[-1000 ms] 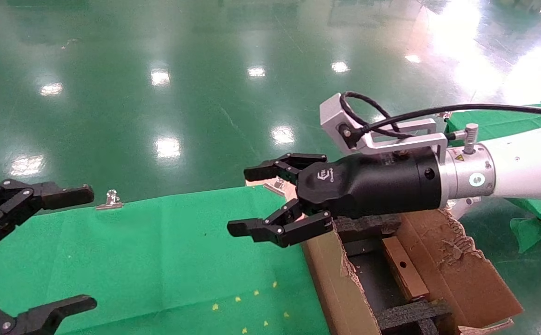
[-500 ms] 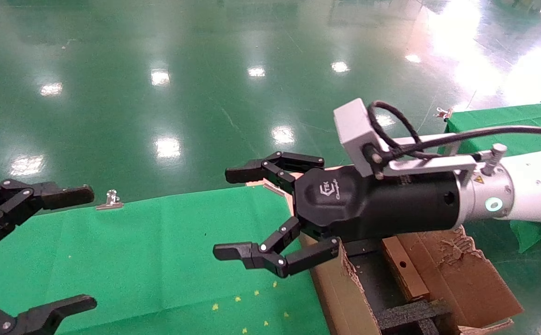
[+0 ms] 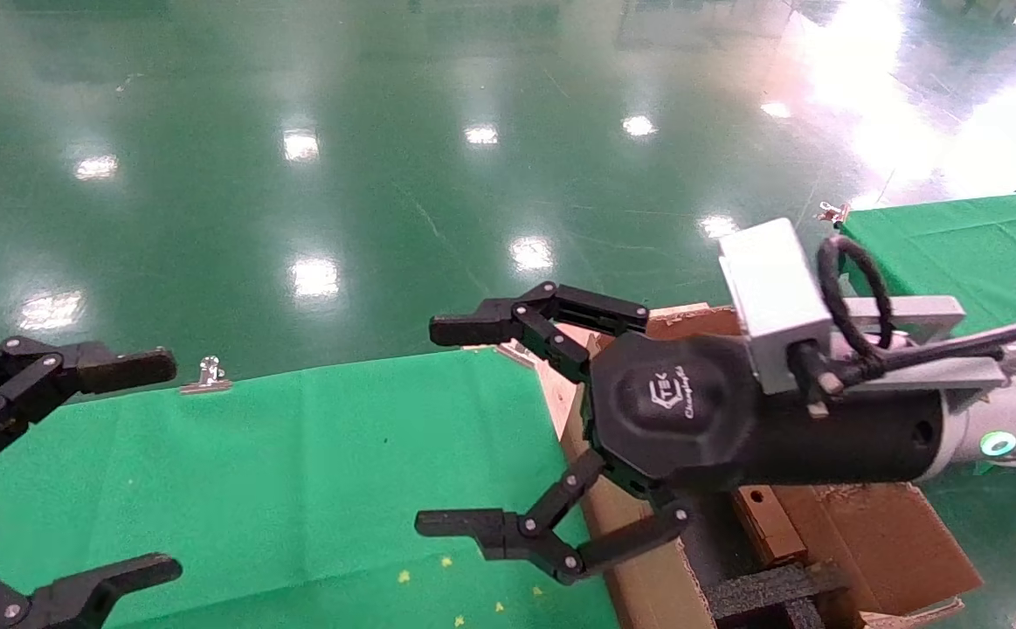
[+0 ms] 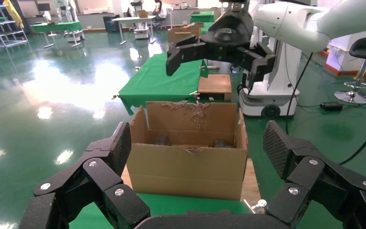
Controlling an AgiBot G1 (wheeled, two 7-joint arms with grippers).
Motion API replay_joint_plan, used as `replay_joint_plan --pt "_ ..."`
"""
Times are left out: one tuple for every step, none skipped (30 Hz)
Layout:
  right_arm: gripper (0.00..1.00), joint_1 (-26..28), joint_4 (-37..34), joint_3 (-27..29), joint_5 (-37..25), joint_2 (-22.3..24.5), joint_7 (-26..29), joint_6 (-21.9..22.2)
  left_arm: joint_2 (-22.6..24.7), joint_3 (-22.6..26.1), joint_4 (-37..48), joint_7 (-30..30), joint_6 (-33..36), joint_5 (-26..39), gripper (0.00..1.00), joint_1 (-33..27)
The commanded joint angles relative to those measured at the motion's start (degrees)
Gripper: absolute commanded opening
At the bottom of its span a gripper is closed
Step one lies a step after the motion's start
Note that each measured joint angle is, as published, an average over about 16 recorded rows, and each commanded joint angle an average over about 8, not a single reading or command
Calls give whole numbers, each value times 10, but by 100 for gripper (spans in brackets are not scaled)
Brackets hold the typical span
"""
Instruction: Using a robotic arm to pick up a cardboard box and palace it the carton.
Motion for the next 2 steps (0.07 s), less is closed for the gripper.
replay_joint_plan --pt "100 -20 9 31 -1 -2 -7 -6 0 0 0 0 0 0 100 0" --pt "100 -24 11 36 -2 -2 -8 -8 0 0 0 0 0 0 100 0"
